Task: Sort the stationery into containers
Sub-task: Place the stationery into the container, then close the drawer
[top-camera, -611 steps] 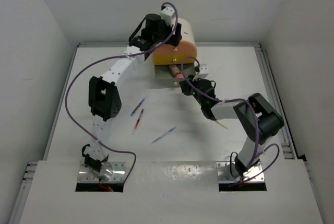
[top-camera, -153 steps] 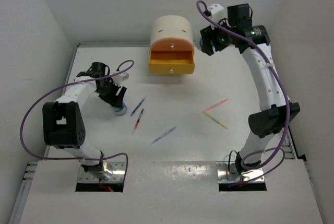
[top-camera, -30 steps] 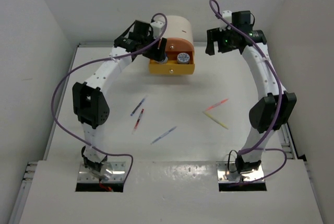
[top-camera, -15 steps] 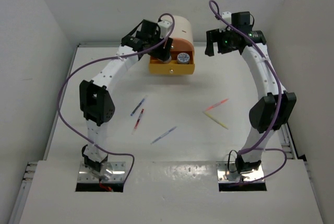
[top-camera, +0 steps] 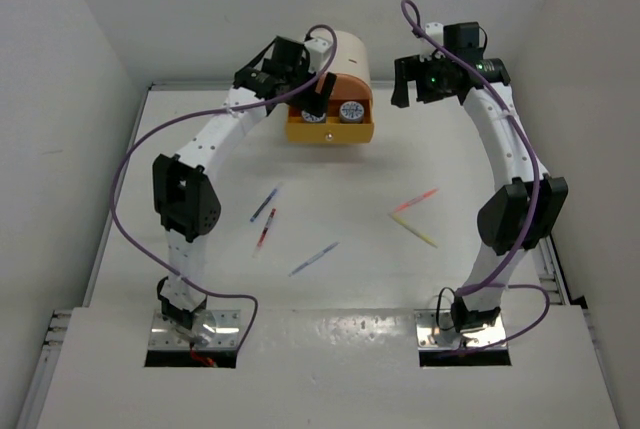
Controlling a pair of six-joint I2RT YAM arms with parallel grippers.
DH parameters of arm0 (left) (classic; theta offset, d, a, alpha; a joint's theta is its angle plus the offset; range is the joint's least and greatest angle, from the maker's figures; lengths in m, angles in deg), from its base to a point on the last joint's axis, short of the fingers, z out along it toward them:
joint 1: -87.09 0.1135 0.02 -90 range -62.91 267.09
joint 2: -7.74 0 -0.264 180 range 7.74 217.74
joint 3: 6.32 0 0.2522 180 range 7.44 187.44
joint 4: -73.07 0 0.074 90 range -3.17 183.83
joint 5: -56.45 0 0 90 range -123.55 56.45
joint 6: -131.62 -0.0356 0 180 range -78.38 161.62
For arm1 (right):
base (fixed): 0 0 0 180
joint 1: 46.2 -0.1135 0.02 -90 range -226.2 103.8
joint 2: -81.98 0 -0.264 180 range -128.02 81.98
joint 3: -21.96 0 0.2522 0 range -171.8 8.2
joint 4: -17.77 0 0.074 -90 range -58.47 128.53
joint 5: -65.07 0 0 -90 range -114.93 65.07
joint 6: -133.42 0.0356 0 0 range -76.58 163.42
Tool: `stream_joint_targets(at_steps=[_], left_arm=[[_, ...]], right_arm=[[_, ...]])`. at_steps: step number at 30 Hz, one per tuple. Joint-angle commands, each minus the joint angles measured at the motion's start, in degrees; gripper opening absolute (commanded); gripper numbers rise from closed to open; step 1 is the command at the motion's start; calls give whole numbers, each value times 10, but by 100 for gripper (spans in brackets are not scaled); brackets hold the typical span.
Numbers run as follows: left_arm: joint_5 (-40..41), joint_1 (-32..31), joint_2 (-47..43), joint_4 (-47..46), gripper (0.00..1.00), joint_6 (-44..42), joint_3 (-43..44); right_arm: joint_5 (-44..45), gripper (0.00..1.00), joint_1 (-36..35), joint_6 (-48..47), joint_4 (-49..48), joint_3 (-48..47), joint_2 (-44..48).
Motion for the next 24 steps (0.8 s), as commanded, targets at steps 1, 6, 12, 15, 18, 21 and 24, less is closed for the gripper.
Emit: stream_joint_targets(at_steps=[1,6,12,15,18,21,24], left_arm=[[-22,-1,-37,-38,88,8,18],[-72,8,-89,-78,84,29,-2],[-65,29,-156,-155,63,49,-24],[-52,23,-120,-115,60,45,39],[-38,17,-71,-94,60,57,77],[-37,17,-49,-112,61,94,80],[-3,11,-43,-173,62,150,39]], right_arm=[[-14,91,0,6,-23,-4,16],[-16,91,-1,12,-26,6,28],[-89,80,23,74,-221,192,143],[-101,69,20,117,-341,311,207],[-93,49,13,167,-409,384,232],[-28,33,-23,199,-466,438,246],[92,18,-69,225,-536,496,258]])
